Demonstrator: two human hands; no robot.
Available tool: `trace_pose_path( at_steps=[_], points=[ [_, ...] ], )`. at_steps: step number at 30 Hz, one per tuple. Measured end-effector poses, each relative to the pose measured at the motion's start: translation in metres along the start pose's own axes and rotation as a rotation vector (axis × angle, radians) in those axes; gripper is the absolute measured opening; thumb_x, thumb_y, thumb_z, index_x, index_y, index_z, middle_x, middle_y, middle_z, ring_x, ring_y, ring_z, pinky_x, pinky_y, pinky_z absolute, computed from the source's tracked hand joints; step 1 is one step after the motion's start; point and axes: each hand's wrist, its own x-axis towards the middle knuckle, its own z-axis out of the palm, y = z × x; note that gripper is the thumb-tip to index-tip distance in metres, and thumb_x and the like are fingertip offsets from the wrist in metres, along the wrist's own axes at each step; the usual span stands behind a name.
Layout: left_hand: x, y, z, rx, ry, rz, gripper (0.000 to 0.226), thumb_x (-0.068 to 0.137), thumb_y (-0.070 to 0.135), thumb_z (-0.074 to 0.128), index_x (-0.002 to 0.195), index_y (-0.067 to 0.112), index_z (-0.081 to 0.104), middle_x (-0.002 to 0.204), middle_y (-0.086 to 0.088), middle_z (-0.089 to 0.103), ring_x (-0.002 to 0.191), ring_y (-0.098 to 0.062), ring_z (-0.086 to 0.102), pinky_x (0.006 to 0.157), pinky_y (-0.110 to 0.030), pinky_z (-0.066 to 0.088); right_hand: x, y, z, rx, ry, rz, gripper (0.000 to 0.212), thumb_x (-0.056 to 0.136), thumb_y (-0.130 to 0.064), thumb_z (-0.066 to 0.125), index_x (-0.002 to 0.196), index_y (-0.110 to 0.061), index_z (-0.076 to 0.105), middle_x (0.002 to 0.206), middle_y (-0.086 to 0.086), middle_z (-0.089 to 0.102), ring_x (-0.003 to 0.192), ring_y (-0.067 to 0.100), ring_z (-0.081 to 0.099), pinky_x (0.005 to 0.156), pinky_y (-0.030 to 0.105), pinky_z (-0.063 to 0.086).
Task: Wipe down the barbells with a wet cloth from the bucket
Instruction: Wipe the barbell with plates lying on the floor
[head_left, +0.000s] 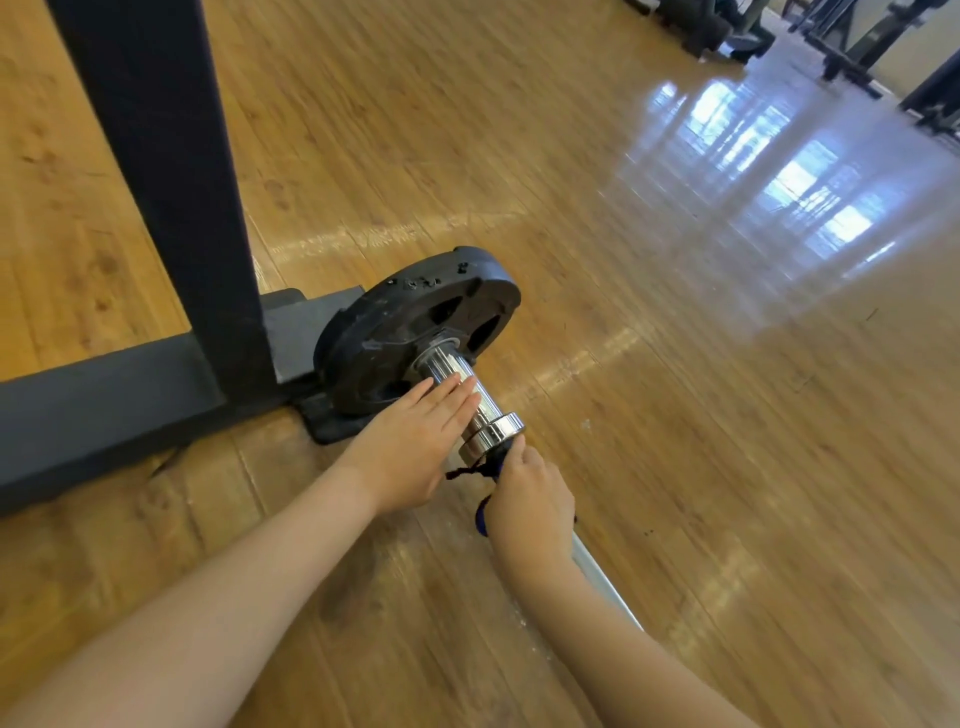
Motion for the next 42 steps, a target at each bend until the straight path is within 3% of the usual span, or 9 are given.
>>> trace_pose_path(
  at_steps=[3,8,13,16,19,23,35,38,42],
  points=[
    [-0.001,-0.002,0.005,-0.019,0.063,0.027,0.073,0.098,0.029,0.033,0.139,0.006,-0.022,0.157,-0.013,-0.014,0.145,-0.024,-0.013,0.112,-0.035,-0.012,-0.02,0.016,0.008,-0.006,0.034,-0.051,0.078,0.033,-0.003,0.084,0.108,0.008,0.066,0.084,0.008,0.069,0.062,0.019,0.064,0.05,0.023,0.048],
    [0.001,-0.003,0.01,-0.023,0.151,0.036,0.074,0.094,0.029,0.043,0.14,0.004,-0.01,0.157,-0.016,0.004,0.146,-0.027,0.002,0.112,-0.036,-0.005,-0.006,0.006,-0.008,0.074,-0.006,0.035,0.042,0.089,-0.007,0.045,0.13,-0.008,0.04,0.115,0.002,0.057,0.1,0.019,0.055,0.067,0.026,0.033],
    [0.002,-0.008,0.007,-0.006,0.168,0.077,0.088,0.063,0.032,0.078,0.135,-0.003,0.041,0.137,-0.018,0.05,0.128,-0.029,0.048,0.106,-0.039,0.033,-0.005,0.001,0.012,0.104,0.091,-0.008,0.062,0.044,0.001,0.077,0.105,0.005,0.068,0.076,0.006,0.067,0.06,0.02,0.062,0.05,0.026,0.046],
    [-0.002,-0.014,0.014,0.087,0.13,0.1,0.086,0.086,0.026,0.057,0.143,0.0,-0.002,0.153,-0.019,0.002,0.143,-0.028,0.0,0.114,-0.039,0.005,-0.017,0.024,0.008,0.097,0.058,-0.03,0.066,0.027,-0.002,0.081,0.093,-0.005,0.074,0.064,-0.004,0.065,0.047,0.015,0.057,0.036,0.017,0.034],
    [-0.004,-0.021,0.021,0.12,0.087,0.074,0.073,0.099,0.021,0.031,0.135,0.004,-0.03,0.142,-0.012,-0.033,0.129,-0.023,-0.033,0.107,-0.038,-0.019,-0.014,0.034,-0.007,0.232,0.073,-0.001,0.029,0.077,-0.002,0.061,0.103,-0.012,0.068,0.089,-0.003,0.068,0.081,0.022,0.061,0.059,0.02,0.04],
    [-0.006,-0.033,0.014,0.111,0.06,-0.02,0.066,0.1,0.018,0.023,0.133,0.003,-0.032,0.147,-0.012,-0.031,0.129,-0.022,-0.033,0.106,-0.036,-0.018,0.006,-0.008,-0.009,0.281,0.188,-0.158,0.045,0.06,-0.004,0.081,0.104,-0.003,0.071,0.109,0.007,0.068,0.106,0.024,0.062,0.093,0.028,0.047],
    [-0.009,-0.037,0.009,0.147,0.047,-0.016,0.058,0.097,0.013,0.015,0.135,0.002,-0.028,0.155,-0.015,-0.021,0.143,-0.026,-0.018,0.107,-0.036,-0.018,0.024,-0.019,-0.01,0.017,0.134,-0.389,0.05,0.055,-0.01,0.083,0.103,-0.002,0.07,0.107,0.009,0.068,0.098,0.027,0.065,0.085,0.037,0.054],
    [-0.011,-0.038,0.013,0.122,0.051,-0.044,0.068,0.098,0.016,0.029,0.134,0.003,-0.027,0.156,-0.013,-0.02,0.144,-0.025,-0.017,0.107,-0.035,-0.018,0.051,-0.042,-0.027,0.115,0.123,-0.187,0.037,0.091,-0.014,0.049,0.128,-0.005,0.049,0.125,0.007,0.055,0.108,0.024,0.054,0.092,0.03,0.042],
    [-0.013,-0.039,0.013,0.119,0.048,-0.035,0.063,0.1,0.016,0.023,0.134,0.003,-0.028,0.155,-0.014,-0.021,0.143,-0.026,-0.019,0.108,-0.035,-0.018,0.044,-0.045,-0.019,-0.126,0.067,-0.242,0.056,0.1,-0.021,0.029,0.149,-0.001,0.009,0.155,0.018,0.015,0.141,0.028,0.02,0.115,0.036,0.018]
  ],
)
